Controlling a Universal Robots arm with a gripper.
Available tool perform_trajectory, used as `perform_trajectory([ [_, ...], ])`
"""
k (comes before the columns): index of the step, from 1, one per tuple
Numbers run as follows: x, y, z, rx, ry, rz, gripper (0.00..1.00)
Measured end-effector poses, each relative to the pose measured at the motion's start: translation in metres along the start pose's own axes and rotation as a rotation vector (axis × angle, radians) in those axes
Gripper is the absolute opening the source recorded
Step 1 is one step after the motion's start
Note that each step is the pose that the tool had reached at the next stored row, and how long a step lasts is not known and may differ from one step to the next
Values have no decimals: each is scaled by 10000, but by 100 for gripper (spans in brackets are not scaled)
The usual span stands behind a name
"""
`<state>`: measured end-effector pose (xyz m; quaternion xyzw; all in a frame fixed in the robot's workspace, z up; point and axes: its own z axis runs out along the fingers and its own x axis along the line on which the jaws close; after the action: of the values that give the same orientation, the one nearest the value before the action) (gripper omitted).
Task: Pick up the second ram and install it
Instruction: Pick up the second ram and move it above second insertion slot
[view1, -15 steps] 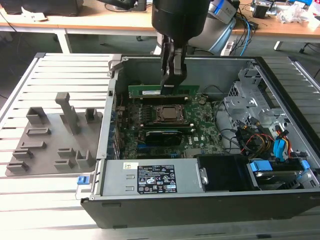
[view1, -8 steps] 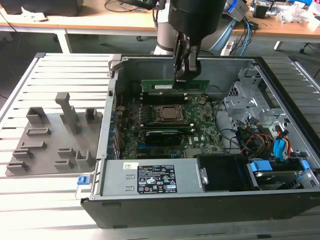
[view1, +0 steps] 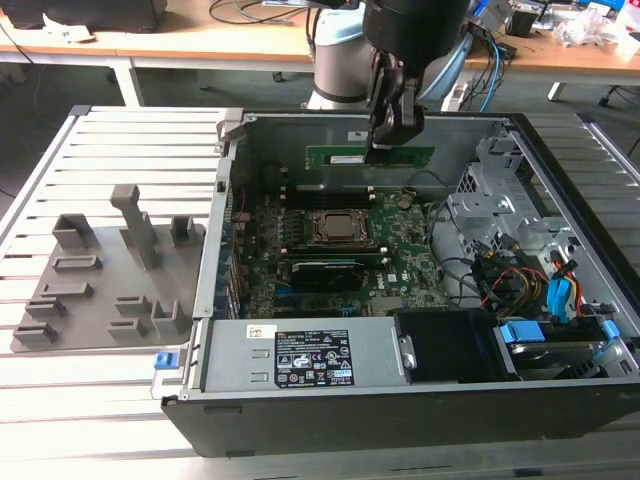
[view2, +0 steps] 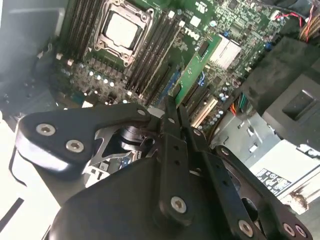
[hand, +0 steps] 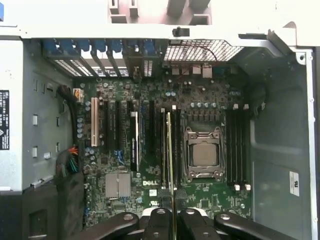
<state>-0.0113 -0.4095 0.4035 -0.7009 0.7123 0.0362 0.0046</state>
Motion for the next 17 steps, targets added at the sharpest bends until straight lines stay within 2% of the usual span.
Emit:
perform_trajectory([
  [2, -31, -40, 3, -3, 1, -1, 14],
  [5, -92, -155, 11, -13, 1, 1, 14],
  [9, -129, -331, 15, -25, 1, 1, 14],
  [12, -145, -421, 26, -33, 0, 1, 14],
  [13, -144, -407, 41, -33, 2, 2, 14],
  [14, -141, -352, 61, -33, 2, 1, 14],
  [16, -134, -189, 99, -34, 1, 1, 14],
  [17, -130, -78, 139, -33, 0, 1, 14],
])
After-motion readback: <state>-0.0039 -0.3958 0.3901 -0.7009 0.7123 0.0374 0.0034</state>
